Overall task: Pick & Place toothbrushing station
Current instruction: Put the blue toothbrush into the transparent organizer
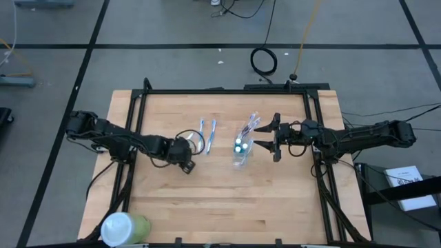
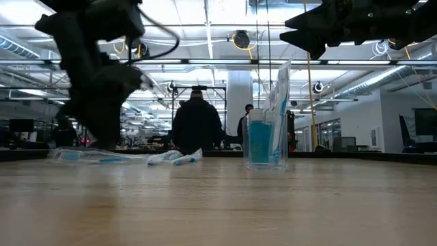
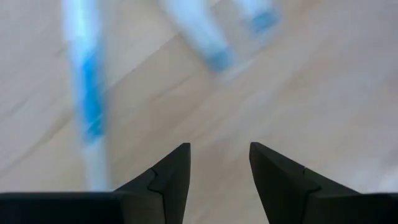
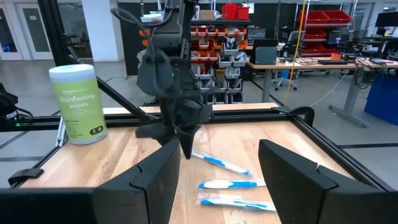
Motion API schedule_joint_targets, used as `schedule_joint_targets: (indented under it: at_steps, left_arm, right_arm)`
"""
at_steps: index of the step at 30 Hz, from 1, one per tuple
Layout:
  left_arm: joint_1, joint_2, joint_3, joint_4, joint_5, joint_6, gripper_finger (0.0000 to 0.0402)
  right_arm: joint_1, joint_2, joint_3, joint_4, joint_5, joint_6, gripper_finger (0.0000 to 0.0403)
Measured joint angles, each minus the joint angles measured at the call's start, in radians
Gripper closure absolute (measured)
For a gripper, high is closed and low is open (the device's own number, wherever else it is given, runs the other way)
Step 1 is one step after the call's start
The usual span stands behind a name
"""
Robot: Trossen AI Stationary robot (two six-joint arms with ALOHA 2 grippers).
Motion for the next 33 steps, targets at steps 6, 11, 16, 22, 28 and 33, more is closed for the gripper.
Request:
schedule_joint_targets:
  at_steps: [6,11,16,22,28,33]
  left_arm:
    - [0.006,-0.034,0.024,-0.066,-0.057,-0.001,0.0231]
    - [0.006,-0.032,0.043,-0.369,-0.157,-0.196,0.0231]
    - [0.006,-0.029,0.037,-0.555,-0.129,-0.352,0.0232]
    - [0.005,-0.015,-0.004,-0.508,-0.043,-0.39,0.0231]
    - [0.002,0.035,-0.016,-0.373,0.002,-0.377,0.0231]
    - [-0.002,0.042,-0.016,-0.022,-0.002,-0.205,0.0231]
  right_arm:
    - [0.0,0.0,0.0,0.0,0.002,0.0,0.0193]
    - [0.0,0.0,0.0,0.0,0.003,-0.002,0.0193]
    - [0.0,0.0,0.0,0.0,0.004,-0.003,0.0193]
    - [0.0,0.0,0.0,0.0,0.004,-0.002,0.0193]
    - [0.0,0.0,0.0,0.001,0.004,0.013,0.0193]
    - [0.0,0.0,0.0,0.004,0.004,0.012,0.0193]
